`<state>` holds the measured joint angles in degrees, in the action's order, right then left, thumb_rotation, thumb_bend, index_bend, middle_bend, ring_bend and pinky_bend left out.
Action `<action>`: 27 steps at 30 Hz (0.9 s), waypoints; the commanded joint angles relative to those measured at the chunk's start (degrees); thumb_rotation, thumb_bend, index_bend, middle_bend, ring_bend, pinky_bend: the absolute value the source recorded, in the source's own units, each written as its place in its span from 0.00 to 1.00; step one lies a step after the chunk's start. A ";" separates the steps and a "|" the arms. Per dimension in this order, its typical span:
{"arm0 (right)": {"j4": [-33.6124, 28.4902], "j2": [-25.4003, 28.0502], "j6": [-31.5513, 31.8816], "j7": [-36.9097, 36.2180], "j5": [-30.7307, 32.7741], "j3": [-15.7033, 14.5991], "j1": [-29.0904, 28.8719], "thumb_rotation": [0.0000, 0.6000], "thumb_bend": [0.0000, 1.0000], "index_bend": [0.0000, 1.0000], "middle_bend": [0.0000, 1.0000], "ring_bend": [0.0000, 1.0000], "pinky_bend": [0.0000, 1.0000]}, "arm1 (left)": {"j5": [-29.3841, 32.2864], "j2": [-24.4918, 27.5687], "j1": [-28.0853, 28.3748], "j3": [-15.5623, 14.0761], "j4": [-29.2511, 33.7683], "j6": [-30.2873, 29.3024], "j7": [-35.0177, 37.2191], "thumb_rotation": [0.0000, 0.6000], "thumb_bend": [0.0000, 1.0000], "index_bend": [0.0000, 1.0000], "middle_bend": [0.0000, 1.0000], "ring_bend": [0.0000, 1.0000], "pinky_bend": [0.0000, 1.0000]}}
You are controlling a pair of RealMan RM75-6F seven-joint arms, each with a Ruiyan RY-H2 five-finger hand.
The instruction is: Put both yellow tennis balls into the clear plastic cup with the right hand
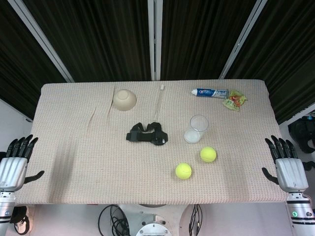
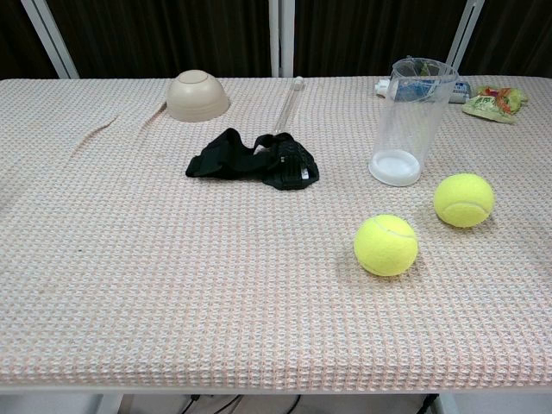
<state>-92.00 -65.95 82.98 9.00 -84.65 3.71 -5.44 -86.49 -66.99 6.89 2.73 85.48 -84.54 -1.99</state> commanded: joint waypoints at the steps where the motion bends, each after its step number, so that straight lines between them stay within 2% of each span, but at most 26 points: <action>1: -0.04 -0.01 -0.15 0.13 0.27 0.05 -0.03 1.00 0.18 0.00 0.00 0.00 0.00 | -0.07 0.01 0.06 -0.01 -0.05 0.02 0.12 1.00 0.08 0.01 0.00 0.00 0.00; 13: -0.05 0.14 -0.11 -0.26 -1.27 -0.64 -0.17 1.00 0.18 0.00 0.00 0.00 0.00 | -1.12 -0.05 -0.39 -0.49 0.78 -1.19 -0.76 1.00 0.08 0.01 0.00 0.00 0.00; 20: 1.42 -1.65 -3.77 1.04 -2.96 -1.03 -2.96 1.00 0.18 0.00 0.00 0.00 0.00 | -0.89 0.18 -0.43 -0.39 0.84 -1.17 0.12 1.00 0.09 0.01 0.00 0.00 0.00; 27: 0.47 -3.05 -12.22 6.01 -2.47 -0.69 -8.46 1.00 0.18 0.00 0.00 0.00 0.00 | -1.20 0.37 -0.43 -0.90 1.31 -0.75 -0.15 1.00 0.09 0.01 0.00 0.00 0.00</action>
<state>-91.01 -68.29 73.68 12.79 -87.74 2.77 -11.78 -87.71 -66.63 6.44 1.85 86.77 -85.31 -2.11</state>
